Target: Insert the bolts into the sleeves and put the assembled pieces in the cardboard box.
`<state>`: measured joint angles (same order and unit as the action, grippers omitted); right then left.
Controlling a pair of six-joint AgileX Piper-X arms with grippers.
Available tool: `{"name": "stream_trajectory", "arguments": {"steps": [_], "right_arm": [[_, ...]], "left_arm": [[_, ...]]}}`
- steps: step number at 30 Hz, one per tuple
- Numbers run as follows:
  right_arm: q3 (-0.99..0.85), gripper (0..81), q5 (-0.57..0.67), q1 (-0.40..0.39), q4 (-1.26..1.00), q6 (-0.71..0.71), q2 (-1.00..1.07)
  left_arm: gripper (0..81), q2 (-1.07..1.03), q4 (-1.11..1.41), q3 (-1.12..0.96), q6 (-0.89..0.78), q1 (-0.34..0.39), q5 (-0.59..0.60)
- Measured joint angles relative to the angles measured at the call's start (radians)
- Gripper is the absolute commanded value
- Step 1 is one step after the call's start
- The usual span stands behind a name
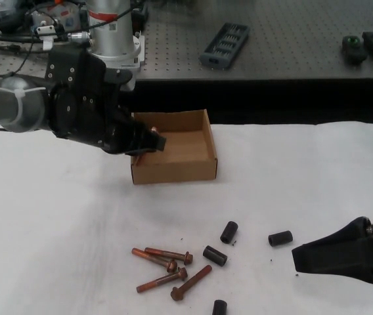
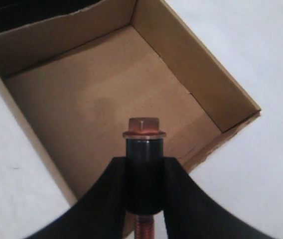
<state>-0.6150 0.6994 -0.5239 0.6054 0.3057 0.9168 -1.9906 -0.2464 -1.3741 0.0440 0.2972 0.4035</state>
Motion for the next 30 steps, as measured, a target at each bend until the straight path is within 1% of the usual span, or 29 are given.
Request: {"name": "stream_trajectory", "arguments": {"steps": [3,7,11,13,17,20,22,26,30], "right_arm": [[0.000,6.4,0.000,0.000,0.000,0.000,0.000],[0.000,6.4,0.000,-0.002,0.000,0.000,0.000],[0.000,6.4,0.000,-0.002,0.000,0.000,0.000],[0.000,6.4,0.000,-0.002,0.000,0.000,0.000],[0.000,6.4,0.000,-0.002,0.000,0.000,0.000],[0.000,6.4,0.000,-0.002,0.003,0.000,0.000],[0.000,6.4,0.000,-0.002,0.002,0.000,0.000],[0.000,6.4,0.000,-0.002,0.006,0.000,0.000],[0.000,6.4,0.000,-0.002,0.013,0.000,0.000]], "left_arm": [[10.4,0.000,0.044,0.000,-0.012,0.000,0.004],[10.4,0.000,0.135,-0.002,-0.069,0.000,0.003],[11.1,0.000,0.153,-0.002,-0.074,0.000,0.003],[13.9,0.000,0.154,-0.002,-0.074,0.000,0.003],[27.1,0.000,0.169,-0.002,-0.074,0.000,0.003],[34.6,0.000,0.184,-0.002,-0.074,0.000,0.003],[36.5,0.000,0.185,-0.004,-0.074,0.000,0.008],[36.8,0.000,0.185,-0.004,-0.077,0.000,0.025],[35.4,0.000,0.177,-0.004,-0.171,0.000,0.036]]}}
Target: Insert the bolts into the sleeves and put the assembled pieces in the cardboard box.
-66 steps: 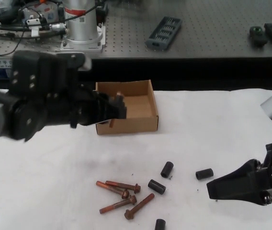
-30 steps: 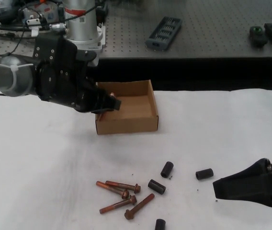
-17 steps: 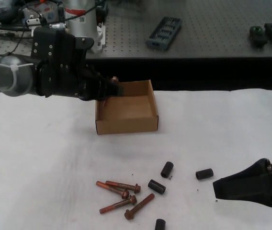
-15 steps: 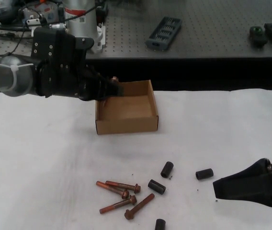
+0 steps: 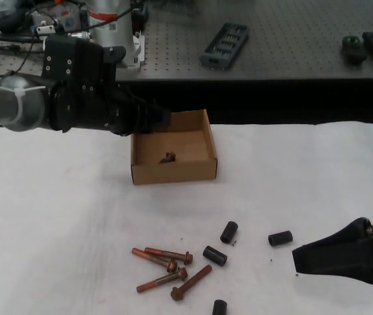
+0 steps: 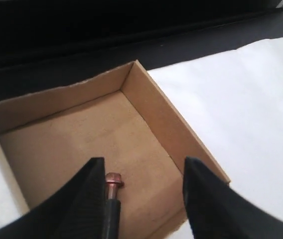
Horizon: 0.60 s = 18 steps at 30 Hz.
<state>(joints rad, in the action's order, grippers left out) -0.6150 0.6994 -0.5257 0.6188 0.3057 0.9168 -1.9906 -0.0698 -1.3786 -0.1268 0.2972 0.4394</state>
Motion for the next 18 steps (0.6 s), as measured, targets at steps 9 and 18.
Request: {"name": "stream_trajectory", "arguments": {"steps": [9,18], "right_arm": [[0.000,6.4,-0.008,0.000,0.000,0.000,0.000],[0.000,6.4,-0.022,0.000,-0.020,0.000,0.000]], "left_arm": [[21.0,0.103,-0.361,-0.001,0.197,0.002,0.128],[20.9,0.197,-0.584,-0.003,0.670,0.074,0.120]]}}
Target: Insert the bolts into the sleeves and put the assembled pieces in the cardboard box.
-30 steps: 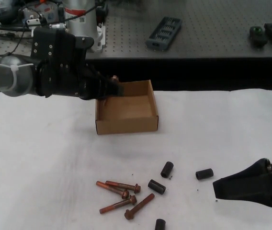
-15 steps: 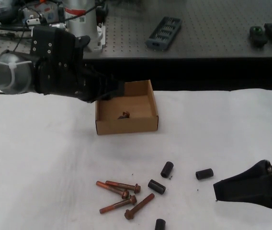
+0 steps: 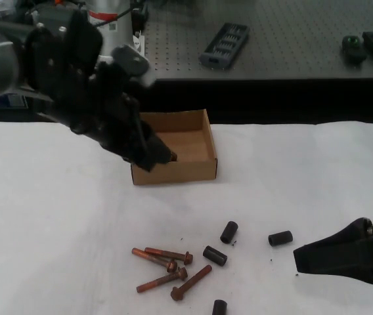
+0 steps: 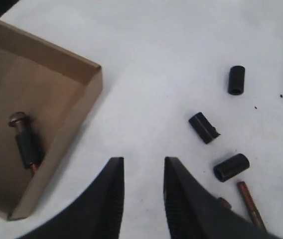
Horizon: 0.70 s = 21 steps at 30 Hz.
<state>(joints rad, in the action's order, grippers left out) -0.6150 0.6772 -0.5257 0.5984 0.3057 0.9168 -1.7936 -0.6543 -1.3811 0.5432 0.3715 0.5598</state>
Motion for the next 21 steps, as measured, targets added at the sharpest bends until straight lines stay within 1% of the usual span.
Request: {"name": "stream_trajectory", "arguments": {"steps": [3,5,7,8,9,12,14,15,16,18,19,20,21], "right_arm": [[0.000,6.4,-0.002,0.000,-0.030,0.000,0.000],[0.000,6.4,-0.008,0.000,-0.036,0.000,0.000],[0.000,6.4,-0.012,0.000,-0.036,0.000,0.000],[0.000,6.4,-0.014,0.000,-0.036,0.000,0.000],[0.000,6.4,-0.015,0.000,-0.038,0.000,-0.006],[0.000,6.4,-0.016,0.000,-0.039,0.000,-0.036],[0.000,6.4,-0.037,0.000,-0.041,0.000,-0.068],[0.000,6.4,-0.052,0.000,-0.041,0.000,-0.084],[0.000,6.4,-0.070,0.000,-0.041,0.000,-0.097],[0.000,6.4,-0.121,0.000,-0.041,0.000,-0.123],[0.000,6.4,-0.147,0.000,-0.038,0.000,-0.132],[0.000,6.4,-0.170,0.000,-0.033,0.000,-0.142],[0.000,6.4,-0.191,0.000,-0.026,0.008,-0.149]], "left_arm": [[20.9,0.000,-0.026,0.000,0.029,0.068,-0.085],[20.9,0.000,-0.042,0.000,0.083,0.114,-0.145],[20.9,0.000,-0.054,0.000,0.140,0.150,-0.187],[20.9,0.000,-0.054,0.000,0.140,0.154,-0.191],[20.9,0.000,-0.076,0.000,0.171,0.180,-0.215],[20.9,0.000,-0.127,0.000,0.129,0.208,-0.244],[20.9,0.000,-0.169,0.000,0.030,0.216,-0.252],[20.9,0.000,-0.206,0.000,-0.103,0.219,-0.254],[20.9,0.000,-0.218,0.000,-0.179,0.220,-0.254],[20.9,0.000,-0.233,0.000,-0.477,0.236,-0.250],[20.9,0.000,-0.233,0.000,-0.523,0.245,-0.250],[20.9,0.000,-0.233,0.000,-0.605,0.274,-0.250],[20.9,0.000,-0.231,0.003,-0.636,0.291,-0.252]]}}
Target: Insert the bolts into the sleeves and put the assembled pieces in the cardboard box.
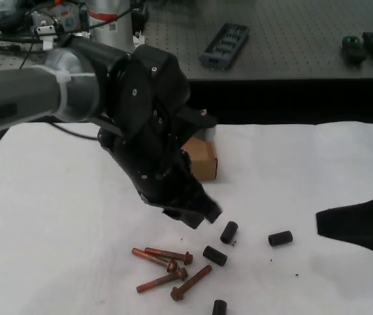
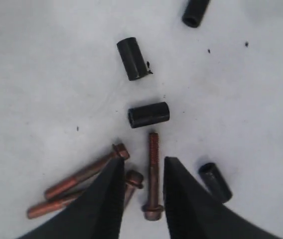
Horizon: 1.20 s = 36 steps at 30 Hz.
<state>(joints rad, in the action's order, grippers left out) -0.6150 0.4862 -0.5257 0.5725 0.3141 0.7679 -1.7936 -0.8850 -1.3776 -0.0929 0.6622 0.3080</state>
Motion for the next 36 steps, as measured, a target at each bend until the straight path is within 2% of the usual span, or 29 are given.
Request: {"name": "stream_trajectory", "arguments": {"steps": [6,9,24,26,30,36], "right_arm": [[0.000,6.4,-0.105,0.000,0.039,0.053,-0.006],[0.000,6.4,-0.136,0.000,0.047,0.063,-0.006],[0.000,6.4,-0.146,0.000,0.089,0.067,-0.006],[0.000,6.4,-0.146,0.000,0.089,0.067,-0.006],[0.000,6.4,-0.146,0.000,0.089,0.067,-0.006],[0.000,6.4,-0.146,0.000,0.089,0.067,-0.006]], "left_arm": [[20.9,0.000,0.034,0.079,-0.195,0.095,-0.046],[20.9,0.000,0.045,0.143,-0.293,0.121,-0.059],[21.8,0.000,0.115,0.219,-0.451,0.132,-0.070],[24.2,0.000,0.120,0.219,-0.455,0.134,-0.064],[34.7,0.000,0.127,0.219,-0.478,0.141,-0.053],[34.8,0.000,0.132,0.219,-0.528,0.148,-0.053]]}}
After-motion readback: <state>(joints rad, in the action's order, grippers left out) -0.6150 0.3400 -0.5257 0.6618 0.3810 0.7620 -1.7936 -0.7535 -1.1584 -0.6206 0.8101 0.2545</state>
